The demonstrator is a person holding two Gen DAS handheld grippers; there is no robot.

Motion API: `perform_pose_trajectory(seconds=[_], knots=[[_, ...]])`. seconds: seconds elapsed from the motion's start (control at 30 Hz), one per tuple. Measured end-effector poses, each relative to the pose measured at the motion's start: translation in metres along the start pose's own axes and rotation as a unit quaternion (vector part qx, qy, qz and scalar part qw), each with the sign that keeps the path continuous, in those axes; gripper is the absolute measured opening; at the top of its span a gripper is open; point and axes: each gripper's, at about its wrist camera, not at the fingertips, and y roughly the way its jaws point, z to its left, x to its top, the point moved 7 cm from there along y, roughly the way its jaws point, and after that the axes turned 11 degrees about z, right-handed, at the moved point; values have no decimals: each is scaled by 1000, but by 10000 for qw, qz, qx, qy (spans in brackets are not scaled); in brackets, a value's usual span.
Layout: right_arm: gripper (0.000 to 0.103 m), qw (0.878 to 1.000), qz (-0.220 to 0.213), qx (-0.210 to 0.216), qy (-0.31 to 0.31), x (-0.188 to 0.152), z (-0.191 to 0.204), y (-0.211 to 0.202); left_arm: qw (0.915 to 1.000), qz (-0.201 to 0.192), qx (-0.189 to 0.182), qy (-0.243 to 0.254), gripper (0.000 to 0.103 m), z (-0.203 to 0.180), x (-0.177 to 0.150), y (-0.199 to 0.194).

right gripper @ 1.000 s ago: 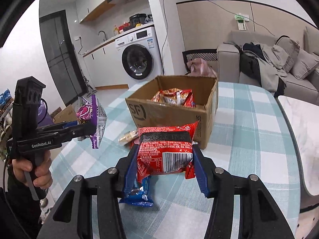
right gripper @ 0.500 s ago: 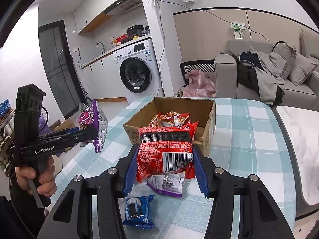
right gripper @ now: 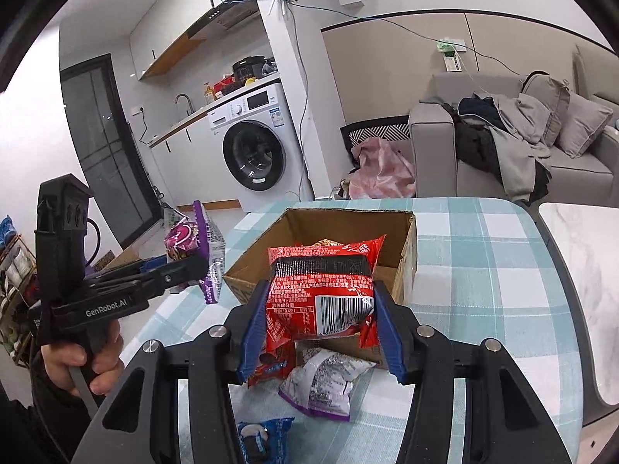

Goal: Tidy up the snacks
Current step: 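Carry both bags over the cardboard box and open both grippers to drop them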

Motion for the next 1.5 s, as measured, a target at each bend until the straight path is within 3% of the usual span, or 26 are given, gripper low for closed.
perform_pose_trajectory(seconds=[0.73, 1.37, 1.5], knots=[[52, 9994, 273, 31, 231, 22, -16, 69, 9998, 186, 45, 5, 45, 20, 27, 75], [53, 9983, 414, 6, 409, 26, -31, 89, 9986, 513, 43, 130, 46, 9, 25, 113], [64, 9993, 264, 11, 253, 28, -24, 82, 9988, 473, 32, 145, 46, 8, 25, 111]])
